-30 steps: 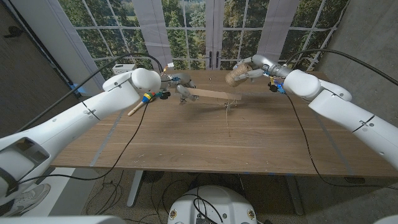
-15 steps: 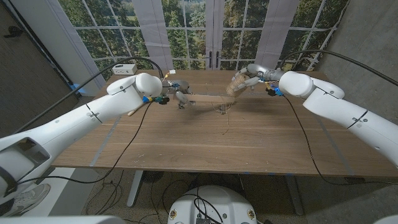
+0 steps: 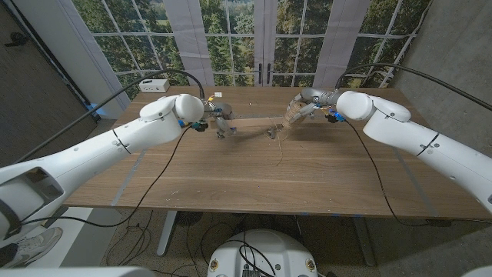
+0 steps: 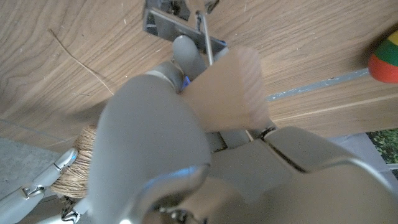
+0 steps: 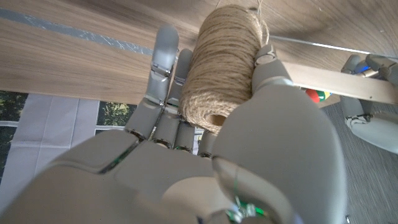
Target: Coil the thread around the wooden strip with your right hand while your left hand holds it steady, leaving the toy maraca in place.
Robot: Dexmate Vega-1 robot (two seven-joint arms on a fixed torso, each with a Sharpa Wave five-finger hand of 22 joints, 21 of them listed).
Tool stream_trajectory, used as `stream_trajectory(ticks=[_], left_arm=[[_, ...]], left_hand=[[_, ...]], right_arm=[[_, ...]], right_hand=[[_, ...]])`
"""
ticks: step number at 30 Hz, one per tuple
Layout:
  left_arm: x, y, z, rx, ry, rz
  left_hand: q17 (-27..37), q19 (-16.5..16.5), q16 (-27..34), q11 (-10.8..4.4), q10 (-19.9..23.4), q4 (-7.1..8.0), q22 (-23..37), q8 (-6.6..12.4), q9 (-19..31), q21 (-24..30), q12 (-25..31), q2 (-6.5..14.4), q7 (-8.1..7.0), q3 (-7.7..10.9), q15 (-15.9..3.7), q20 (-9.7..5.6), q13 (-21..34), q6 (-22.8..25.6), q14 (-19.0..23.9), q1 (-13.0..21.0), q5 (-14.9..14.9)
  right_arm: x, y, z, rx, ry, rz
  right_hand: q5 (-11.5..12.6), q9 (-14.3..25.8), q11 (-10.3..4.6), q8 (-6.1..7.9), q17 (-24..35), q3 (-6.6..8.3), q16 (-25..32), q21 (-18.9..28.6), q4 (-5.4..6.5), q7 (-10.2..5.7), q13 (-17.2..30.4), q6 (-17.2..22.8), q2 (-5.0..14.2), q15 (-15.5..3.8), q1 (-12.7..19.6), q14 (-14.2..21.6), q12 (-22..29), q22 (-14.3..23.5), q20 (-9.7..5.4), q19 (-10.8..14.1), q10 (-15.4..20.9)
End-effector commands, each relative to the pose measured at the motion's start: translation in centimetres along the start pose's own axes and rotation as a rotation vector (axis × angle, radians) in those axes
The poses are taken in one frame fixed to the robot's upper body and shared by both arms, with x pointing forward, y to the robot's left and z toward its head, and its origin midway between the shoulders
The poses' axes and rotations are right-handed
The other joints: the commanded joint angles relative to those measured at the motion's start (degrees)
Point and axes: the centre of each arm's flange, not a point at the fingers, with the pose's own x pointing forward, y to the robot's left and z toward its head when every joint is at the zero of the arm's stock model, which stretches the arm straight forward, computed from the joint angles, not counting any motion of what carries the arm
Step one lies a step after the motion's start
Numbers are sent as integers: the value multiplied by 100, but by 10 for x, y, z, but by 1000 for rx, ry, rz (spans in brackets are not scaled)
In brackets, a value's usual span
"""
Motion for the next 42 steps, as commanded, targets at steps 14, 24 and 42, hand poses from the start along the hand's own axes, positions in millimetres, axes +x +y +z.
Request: stream_trajectory(ticks=[14, 24, 42], left_arm=[[-2, 8, 13, 224, 92, 53], [-10, 13, 7, 165, 50, 122], [-46, 16, -20, -67, -140, 583]], left_hand=[[-1372, -2907, -2738, 168, -2255, 207, -30, -52, -679, -1568, -310, -525, -390, -794, 703, 867, -1966, -1801, -3862, -830, 99], [-1925, -3850, -2814, 482, -3954, 582, 1, -44, -1417, -2465, -299, -647, -370, -1503, 1433, 1350, -2717, -3735, -5630, -1510, 321], [-2186, -3974, -2703, 136, -4357, 855, 9, 81, -1827, -2807, -184, -602, -729, -1920, 1431, 1232, -3131, -3944, -6031, -2122, 219]], right_arm=[[16, 6, -2, -154, 142, 45], [16, 1, -4, -170, 172, 118], [-8, -3, -20, 183, -144, -230]], right_hand=[[39, -514, 49, -130, -1078, 529, -1545, -424, 598, 851, -495, 820, 514, -763, -788, 645, -758, 19, 198, -1023, 297], [505, -1221, -423, -131, -1429, -709, -2380, -1994, 744, 276, -920, -3063, -341, -179, -1942, -2697, -1347, 30, 1088, -3086, -3106], [755, -1431, -134, 120, -1699, -1077, -2320, -3036, 1221, 296, -1166, -3397, 191, 228, -2692, -3836, -1182, 29, 1325, -4118, -3548]])
